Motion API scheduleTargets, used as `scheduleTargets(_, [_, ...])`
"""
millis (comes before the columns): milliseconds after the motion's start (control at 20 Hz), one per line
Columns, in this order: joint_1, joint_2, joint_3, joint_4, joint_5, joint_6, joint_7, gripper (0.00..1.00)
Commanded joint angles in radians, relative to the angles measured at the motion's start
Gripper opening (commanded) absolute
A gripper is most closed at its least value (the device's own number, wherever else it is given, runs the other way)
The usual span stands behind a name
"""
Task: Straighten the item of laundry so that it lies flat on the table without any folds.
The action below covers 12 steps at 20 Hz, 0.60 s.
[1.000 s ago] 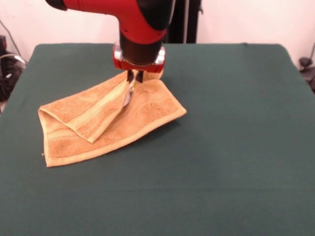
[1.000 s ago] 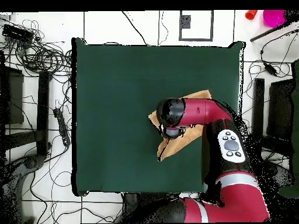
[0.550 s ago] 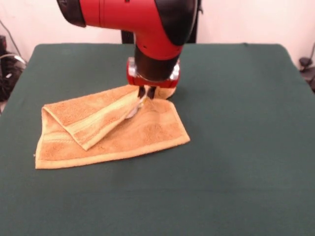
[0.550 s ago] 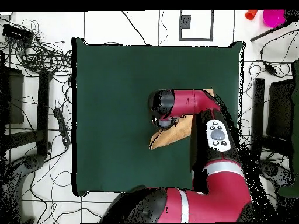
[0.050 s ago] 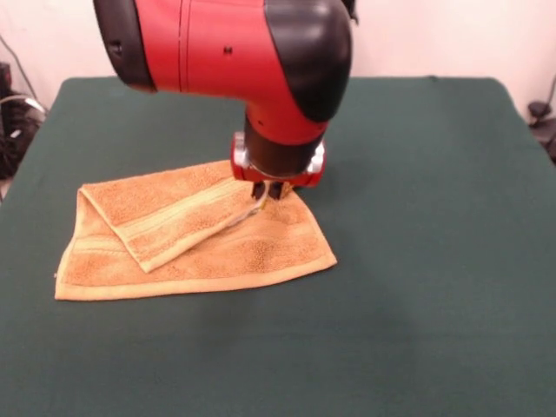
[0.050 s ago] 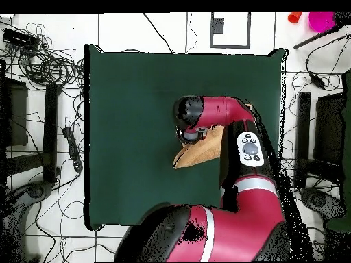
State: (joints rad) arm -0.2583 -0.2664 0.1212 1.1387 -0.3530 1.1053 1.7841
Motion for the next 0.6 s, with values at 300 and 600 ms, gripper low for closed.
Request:
scheduleTargets(300, [0.054, 0.055, 0.032, -0.125, 0.062, 0.073, 0.148, 0.00])
scheduleTargets(600, [0.048, 0.060, 0.038, -0.141, 0.071, 0.086, 0.145, 0.00])
